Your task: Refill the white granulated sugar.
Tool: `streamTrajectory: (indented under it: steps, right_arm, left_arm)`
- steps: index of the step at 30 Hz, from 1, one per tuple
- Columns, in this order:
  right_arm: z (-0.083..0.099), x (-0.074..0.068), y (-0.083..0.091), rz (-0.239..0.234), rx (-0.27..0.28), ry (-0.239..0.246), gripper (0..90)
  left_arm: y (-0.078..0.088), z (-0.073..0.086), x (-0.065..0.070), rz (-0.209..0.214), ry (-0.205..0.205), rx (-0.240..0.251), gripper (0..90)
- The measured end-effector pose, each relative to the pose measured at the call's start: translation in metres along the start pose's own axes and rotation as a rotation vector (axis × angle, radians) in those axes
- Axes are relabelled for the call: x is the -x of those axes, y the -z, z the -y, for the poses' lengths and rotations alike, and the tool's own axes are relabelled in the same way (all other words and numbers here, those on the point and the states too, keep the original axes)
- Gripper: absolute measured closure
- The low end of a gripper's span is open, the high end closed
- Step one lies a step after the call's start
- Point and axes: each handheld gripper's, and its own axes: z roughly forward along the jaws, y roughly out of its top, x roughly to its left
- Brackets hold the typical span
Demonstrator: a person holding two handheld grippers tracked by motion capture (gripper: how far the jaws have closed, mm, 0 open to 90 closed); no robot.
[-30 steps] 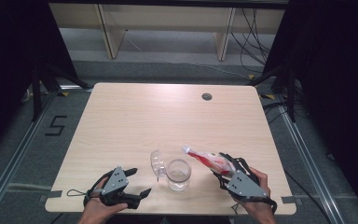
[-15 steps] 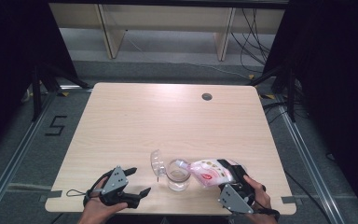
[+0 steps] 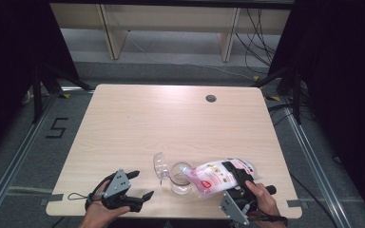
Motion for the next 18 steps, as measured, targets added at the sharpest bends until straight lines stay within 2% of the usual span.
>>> streamTrajectory:
  steps: [1,2,3,5,6,8,9,10,11,12,13,15,18]
  right_arm:
    - [0.0003,-0.0083,0.0015,-0.009,-0.037,-0.094,46.8]
    - [-0.0002,-0.0086,0.0006,-0.016,-0.039,-0.077,46.9]
    - [-0.0014,-0.0059,-0.0001,-0.002,-0.035,-0.003,46.9]
    - [-0.003,-0.0102,-0.0015,-0.002,-0.051,-0.008,47.0]
    - [-0.0037,-0.01,-0.0023,-0.003,-0.047,0.009,47.0]
    - [-0.0062,-0.0063,-0.003,0.002,-0.055,0.091,47.1]
    - [-0.0061,-0.0077,-0.0039,-0.004,-0.056,0.08,47.2]
    - [-0.0056,-0.0107,-0.0037,-0.005,-0.064,0.045,47.2]
    - [-0.0064,-0.0078,-0.0049,-0.005,-0.049,0.093,47.2]
    - [-0.0074,-0.0064,-0.004,0.001,-0.056,0.112,47.3]
    - [-0.0063,-0.0104,-0.0041,0.002,-0.061,0.055,47.3]
    - [-0.0082,-0.0073,-0.004,0.006,-0.066,0.118,47.4]
    - [-0.0086,-0.0066,-0.0044,0.012,-0.067,0.143,47.5]
  left_arm:
    - [-0.0001,0.0001,0.0001,0.0,0.001,0.0,15.8]
    - [-0.0002,0.0001,0.0,0.001,0.0,0.0,15.8]
    - [-0.0004,0.0002,0.0004,-0.004,-0.001,0.003,15.8]
    - [-0.0005,0.0001,0.0005,-0.002,-0.001,0.002,16.0]
    - [-0.0003,0.0001,0.0001,-0.004,-0.005,-0.001,16.0]
    - [-0.0003,0.0001,0.0001,-0.001,-0.001,0.001,16.1]
    - [-0.0001,0.0,-0.0001,0.002,-0.001,-0.001,16.0]
    - [0.0,0.0,-0.0001,0.002,0.0,-0.001,16.0]
    - [-0.0001,0.0001,0.0001,-0.002,0.001,0.003,16.1]
    - [-0.0001,0.0001,0.0003,-0.004,0.001,0.005,16.1]
    - [-0.0001,0.0001,0.0,-0.001,0.0,0.002,16.1]
    - [-0.0002,0.0001,-0.0001,0.001,-0.002,-0.001,16.1]
    - [-0.0001,0.0001,0.0004,-0.008,-0.002,-0.002,16.0]
